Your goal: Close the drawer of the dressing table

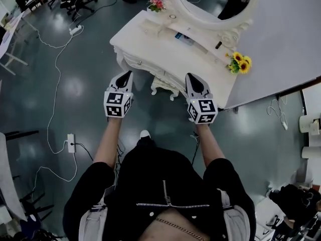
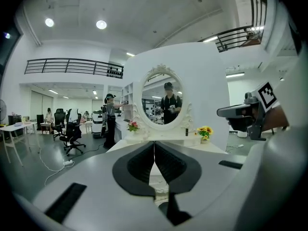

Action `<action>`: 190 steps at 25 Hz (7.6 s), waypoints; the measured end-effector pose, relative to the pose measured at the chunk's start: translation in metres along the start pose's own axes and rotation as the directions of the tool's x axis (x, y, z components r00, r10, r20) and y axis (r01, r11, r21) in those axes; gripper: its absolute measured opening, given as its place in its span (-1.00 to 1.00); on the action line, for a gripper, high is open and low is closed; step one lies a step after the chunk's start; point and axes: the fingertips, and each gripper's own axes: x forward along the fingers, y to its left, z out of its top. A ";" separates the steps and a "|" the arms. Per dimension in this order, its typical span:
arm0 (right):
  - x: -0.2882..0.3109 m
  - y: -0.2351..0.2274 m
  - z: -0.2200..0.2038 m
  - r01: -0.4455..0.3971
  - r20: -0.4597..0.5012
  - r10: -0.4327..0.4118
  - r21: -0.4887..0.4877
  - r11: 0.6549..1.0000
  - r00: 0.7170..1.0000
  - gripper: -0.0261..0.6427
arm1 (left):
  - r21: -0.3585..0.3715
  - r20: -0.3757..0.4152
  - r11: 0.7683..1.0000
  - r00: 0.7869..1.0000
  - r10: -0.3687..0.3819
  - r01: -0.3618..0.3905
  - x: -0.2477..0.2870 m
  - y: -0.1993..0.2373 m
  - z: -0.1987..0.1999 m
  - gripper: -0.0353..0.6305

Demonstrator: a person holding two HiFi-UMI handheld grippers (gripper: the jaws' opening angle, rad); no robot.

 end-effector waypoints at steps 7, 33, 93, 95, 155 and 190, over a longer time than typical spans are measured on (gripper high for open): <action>0.049 -0.009 0.006 0.055 -0.004 -0.055 0.014 0.998 0.998 -0.90 | 0.022 -0.010 0.998 0.998 -0.056 0.056 0.053 0.042 0.011 -0.83; 0.278 -0.216 0.018 0.106 0.012 -0.106 0.039 0.994 0.994 -0.90 | 0.058 -0.052 0.990 0.991 -0.127 0.130 0.354 0.086 0.063 -0.82; 0.311 -0.267 -0.018 0.368 -0.154 -0.355 0.063 0.928 0.922 -0.90 | -0.446 -0.434 0.885 0.831 -0.348 0.137 0.489 0.180 -0.164 -0.57; 0.310 -0.268 -0.018 0.371 -0.155 -0.358 0.062 0.927 0.921 -0.90 | -0.435 -0.439 0.889 0.828 -0.349 0.144 0.493 0.181 -0.162 -0.57; 0.262 -0.315 -0.016 0.470 -0.094 -0.462 0.084 0.879 0.882 -0.91 | 0.027 -0.223 0.944 0.922 -0.315 0.329 0.510 0.126 0.021 -0.81; 0.257 -0.322 -0.011 0.459 -0.068 -0.455 0.072 0.886 0.888 -0.91 | 0.110 -0.025 0.920 0.926 -0.376 0.376 0.490 0.061 0.117 -0.81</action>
